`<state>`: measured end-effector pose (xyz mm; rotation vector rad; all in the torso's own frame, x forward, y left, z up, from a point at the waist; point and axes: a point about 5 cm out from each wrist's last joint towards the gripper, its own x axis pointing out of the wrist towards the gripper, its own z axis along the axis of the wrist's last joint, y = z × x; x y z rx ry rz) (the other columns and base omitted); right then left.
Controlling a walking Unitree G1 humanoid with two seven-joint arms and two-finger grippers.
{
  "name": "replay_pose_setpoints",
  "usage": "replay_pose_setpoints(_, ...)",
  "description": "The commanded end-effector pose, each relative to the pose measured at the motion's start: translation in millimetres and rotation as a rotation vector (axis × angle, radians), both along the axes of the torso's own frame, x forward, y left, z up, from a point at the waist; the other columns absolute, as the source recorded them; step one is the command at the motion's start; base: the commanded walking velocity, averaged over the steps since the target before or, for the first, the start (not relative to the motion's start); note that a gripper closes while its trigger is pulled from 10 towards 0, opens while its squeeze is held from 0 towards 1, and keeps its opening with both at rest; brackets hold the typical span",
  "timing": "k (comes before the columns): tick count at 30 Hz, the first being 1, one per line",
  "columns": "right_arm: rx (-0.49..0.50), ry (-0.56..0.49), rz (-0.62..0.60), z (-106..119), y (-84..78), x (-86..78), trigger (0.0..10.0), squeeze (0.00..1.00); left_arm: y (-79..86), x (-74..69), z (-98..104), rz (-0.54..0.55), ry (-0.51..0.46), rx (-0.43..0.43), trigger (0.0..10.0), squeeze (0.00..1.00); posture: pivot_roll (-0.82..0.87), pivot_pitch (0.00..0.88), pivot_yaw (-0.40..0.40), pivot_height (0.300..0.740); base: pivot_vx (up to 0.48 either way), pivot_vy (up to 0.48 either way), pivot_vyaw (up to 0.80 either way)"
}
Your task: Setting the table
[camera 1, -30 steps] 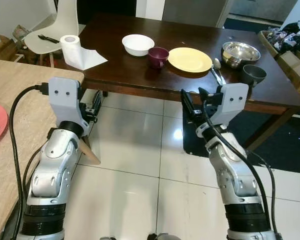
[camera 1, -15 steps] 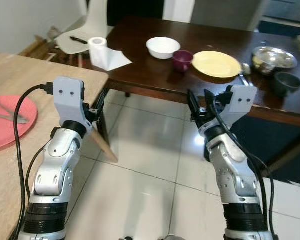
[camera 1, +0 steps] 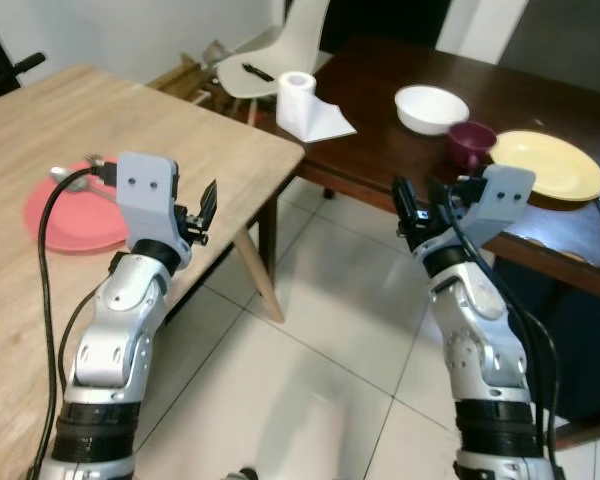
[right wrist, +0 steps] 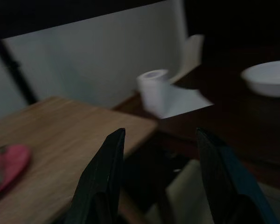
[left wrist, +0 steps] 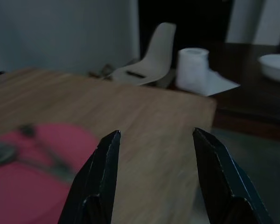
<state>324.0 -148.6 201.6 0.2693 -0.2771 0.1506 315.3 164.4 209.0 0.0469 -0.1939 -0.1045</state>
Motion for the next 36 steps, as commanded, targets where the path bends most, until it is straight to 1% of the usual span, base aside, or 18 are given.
replay_pose_setpoints(1, 0.004, 0.026, -0.003, -6, -0.4, -0.3, 10.0, 0.0, -0.8, 1.5, -6, 0.001, 0.03, 0.007, 10.0, 0.0, -0.1, 0.0, 0.024, 0.74, 0.0, 0.0, 0.78)
replay_pose_setpoints(28, 0.001, 0.038, -0.007, -9, -1.7, -0.5, 10.0, 0.0, -2.4, 5.7, -8, 0.0, 0.048, 0.023, 10.0, 0.0, -0.1, 0.0, 0.026, 0.74, 0.0, 0.0, 0.76)
replay_pose_setpoints(32, 0.027, 0.034, -0.012, -7, -3.0, -0.6, 10.0, 0.0, -3.0, 9.1, -8, 0.006, 0.057, 0.05, 10.0, 0.0, -0.11, 0.0, 0.025, 0.74, 0.0, 0.0, 0.0)
replay_pose_setpoints(36, 0.018, 0.022, -0.01, -4, -3.4, -1.6, 10.0, 0.0, -6.9, 11.9, -7, -0.01, 0.049, 0.055, 10.0, 0.0, -0.11, 0.0, 0.027, 0.74, 0.438, 0.0, 0.0)
